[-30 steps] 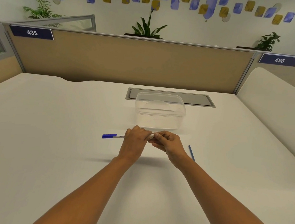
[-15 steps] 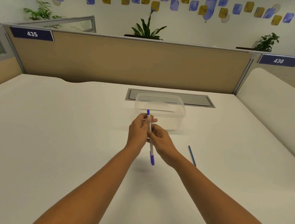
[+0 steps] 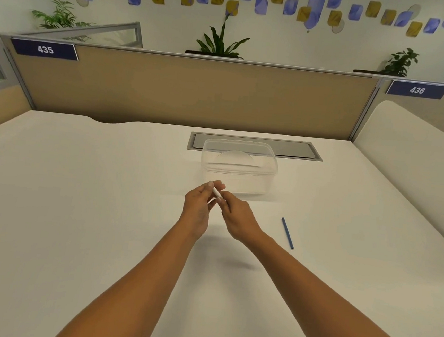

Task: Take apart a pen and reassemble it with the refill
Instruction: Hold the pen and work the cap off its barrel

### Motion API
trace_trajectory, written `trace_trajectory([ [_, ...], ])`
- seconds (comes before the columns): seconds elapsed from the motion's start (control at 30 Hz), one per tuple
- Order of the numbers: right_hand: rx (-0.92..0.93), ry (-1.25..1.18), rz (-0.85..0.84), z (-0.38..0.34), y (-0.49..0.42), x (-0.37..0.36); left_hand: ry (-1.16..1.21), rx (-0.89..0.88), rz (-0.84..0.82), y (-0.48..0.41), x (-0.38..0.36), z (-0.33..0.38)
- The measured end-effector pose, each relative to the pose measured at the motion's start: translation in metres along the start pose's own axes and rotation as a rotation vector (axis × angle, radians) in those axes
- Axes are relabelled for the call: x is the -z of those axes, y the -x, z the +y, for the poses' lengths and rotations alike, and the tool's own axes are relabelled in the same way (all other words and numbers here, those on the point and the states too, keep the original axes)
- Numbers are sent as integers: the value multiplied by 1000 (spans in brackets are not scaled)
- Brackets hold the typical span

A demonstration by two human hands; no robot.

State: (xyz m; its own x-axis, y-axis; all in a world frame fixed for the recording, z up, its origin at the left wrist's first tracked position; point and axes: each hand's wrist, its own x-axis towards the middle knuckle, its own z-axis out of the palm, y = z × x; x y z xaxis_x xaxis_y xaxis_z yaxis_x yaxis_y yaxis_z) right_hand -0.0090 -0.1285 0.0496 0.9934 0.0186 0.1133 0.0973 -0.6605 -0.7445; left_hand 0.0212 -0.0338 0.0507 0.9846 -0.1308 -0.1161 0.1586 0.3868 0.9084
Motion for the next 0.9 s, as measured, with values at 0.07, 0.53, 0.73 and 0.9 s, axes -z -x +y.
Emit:
trace_trajectory([
  [0.07, -6, 30, 9, -4, 0, -3, 48, 41, 55, -1, -3, -1],
  [0.53, -38, 198, -9, -25, -5, -27, 401, 199, 379, -7, -5, -4],
  [0.73, -38, 221, -38, -29, -7, -24, 410, 216, 410, -6, -6, -1],
  [0.9, -55, 221, -66, -32, -7, -23, 389, 235, 422, -7, -6, -1],
])
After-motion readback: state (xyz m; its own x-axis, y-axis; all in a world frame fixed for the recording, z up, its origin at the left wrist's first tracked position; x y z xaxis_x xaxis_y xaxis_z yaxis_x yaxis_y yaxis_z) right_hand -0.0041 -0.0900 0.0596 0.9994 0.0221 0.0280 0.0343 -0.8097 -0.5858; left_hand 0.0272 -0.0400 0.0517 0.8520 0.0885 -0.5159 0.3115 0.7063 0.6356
